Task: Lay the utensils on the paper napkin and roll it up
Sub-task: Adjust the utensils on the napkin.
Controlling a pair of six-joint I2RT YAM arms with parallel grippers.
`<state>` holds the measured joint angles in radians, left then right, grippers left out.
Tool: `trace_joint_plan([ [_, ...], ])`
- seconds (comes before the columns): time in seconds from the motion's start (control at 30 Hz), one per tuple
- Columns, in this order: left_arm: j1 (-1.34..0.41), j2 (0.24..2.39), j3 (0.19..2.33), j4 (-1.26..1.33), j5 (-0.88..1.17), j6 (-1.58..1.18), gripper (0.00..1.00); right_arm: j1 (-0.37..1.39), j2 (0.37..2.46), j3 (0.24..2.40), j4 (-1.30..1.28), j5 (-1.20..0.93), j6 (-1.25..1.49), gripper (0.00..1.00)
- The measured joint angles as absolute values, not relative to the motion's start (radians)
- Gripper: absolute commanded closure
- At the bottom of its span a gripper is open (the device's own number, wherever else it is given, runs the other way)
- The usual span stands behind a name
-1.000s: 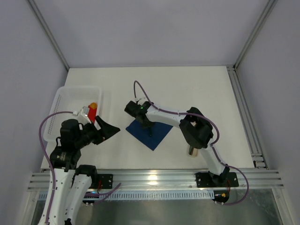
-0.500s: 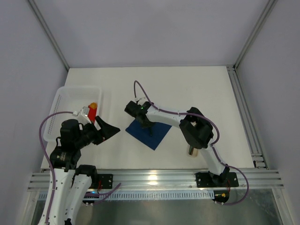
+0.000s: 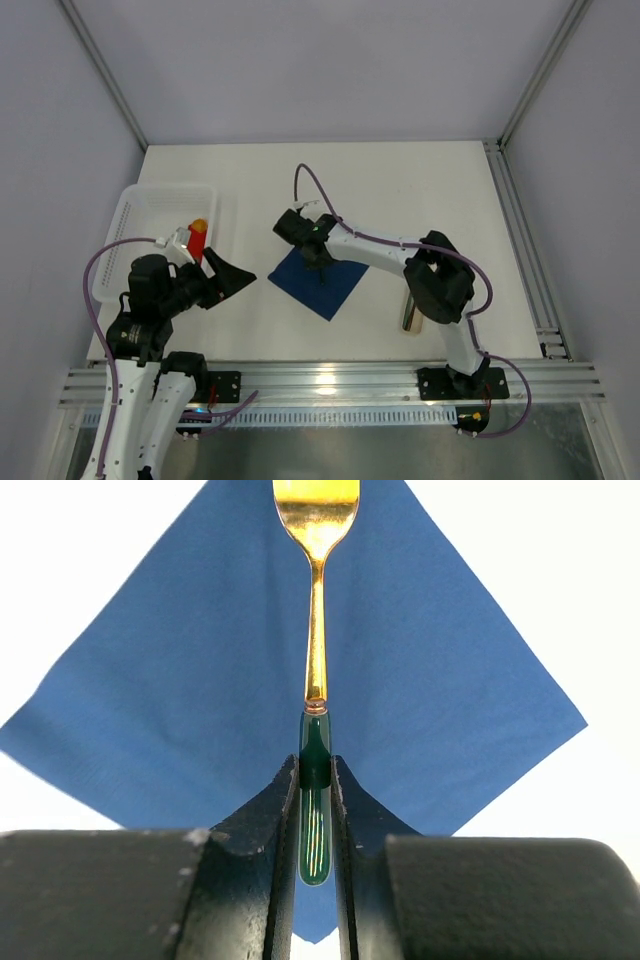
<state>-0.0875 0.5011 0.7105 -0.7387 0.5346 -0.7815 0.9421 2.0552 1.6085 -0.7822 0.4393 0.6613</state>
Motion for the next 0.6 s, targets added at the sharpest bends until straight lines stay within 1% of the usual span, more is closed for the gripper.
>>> trace_joint_plan([
  [0.17,-0.088,0.501,0.710,-0.739,0.535,-0.782,0.21,0.907,1.957,1.518,-0.692,0.350,0.657,0.96],
  [0.43,-0.088,0.501,0.710,-0.739,0.535,-0.785,0.21,0.738,1.806,1.187,-0.363,-0.025,0.657,0.96],
  [0.6,-0.088,0.501,0.710,-0.738,0.535,-0.785,0.21,0.674,1.784,1.066,-0.191,-0.179,0.658,0.96],
])
